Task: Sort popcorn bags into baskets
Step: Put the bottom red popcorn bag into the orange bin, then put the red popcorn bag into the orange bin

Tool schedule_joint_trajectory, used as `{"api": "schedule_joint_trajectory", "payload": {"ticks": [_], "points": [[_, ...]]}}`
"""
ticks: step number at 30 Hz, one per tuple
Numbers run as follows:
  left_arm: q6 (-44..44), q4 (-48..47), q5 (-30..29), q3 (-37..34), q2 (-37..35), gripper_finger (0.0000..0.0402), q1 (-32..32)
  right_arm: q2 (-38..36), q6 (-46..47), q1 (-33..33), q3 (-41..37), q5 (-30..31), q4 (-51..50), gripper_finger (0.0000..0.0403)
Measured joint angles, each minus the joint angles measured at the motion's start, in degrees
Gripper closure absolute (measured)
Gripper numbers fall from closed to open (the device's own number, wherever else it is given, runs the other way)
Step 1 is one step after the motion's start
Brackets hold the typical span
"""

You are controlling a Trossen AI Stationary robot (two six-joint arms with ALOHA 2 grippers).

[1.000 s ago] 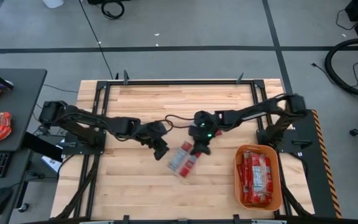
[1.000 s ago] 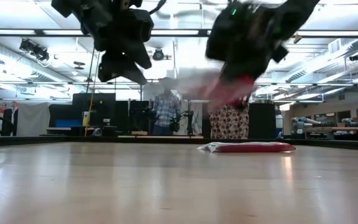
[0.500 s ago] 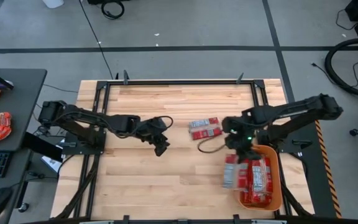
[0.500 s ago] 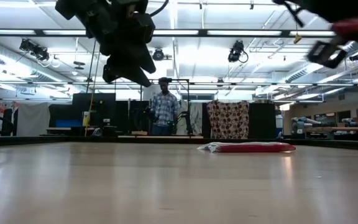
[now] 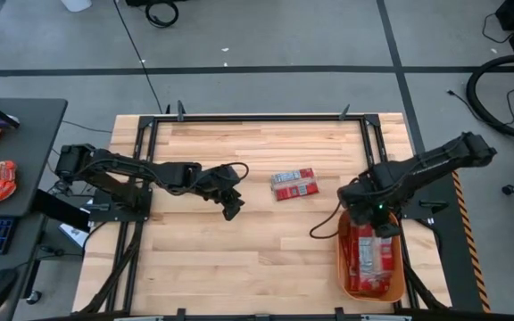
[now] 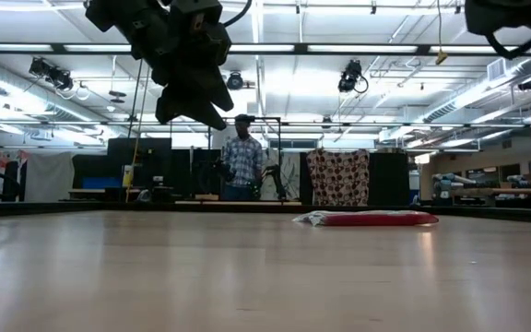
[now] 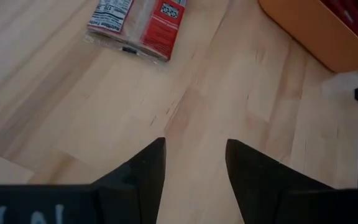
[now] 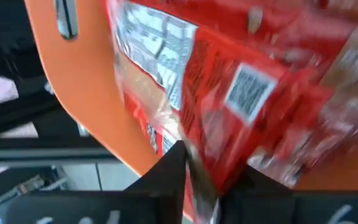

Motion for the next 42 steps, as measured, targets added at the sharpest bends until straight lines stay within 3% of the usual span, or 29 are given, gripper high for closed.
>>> {"api": "schedule_joint_trajectory", "payload": {"ticks": [8,17,20,24,26,35,42], "points": [[0.0,0.3,0.0,0.0,0.0,0.0230,0.0,0.2,2.8,0.9,1.7,3.5,-8.3,0.0271],[1.5,1.4,-0.7,0.0,0.0,0.0230,0.0,1.4,11.5,0.8,14.0,14.5,-16.5,0.0214],[1.6,2.9,-3.0,0.0,0.0,0.0230,0.0,1.6,14.5,0.7,19.1,22.1,-13.3,0.0207],[1.6,4.1,-4.8,0.0,0.0,0.0230,0.0,2.0,17.8,0.0,23.9,39.7,-7.1,0.0208],[1.5,4.2,-4.9,0.0,0.0,0.0230,0.0,2.0,18.1,-1.9,24.2,45.0,-1.8,0.0211],[-2.2,4.1,-4.6,0.0,0.0,0.0230,-0.5,9.9,17.3,-14.9,13.2,44.7,23.2,0.0225],[-7.7,0.6,1.2,0.0,0.0,0.0230,-1.1,22.0,21.0,-22.9,8.0,43.2,39.0,0.0221]]}}
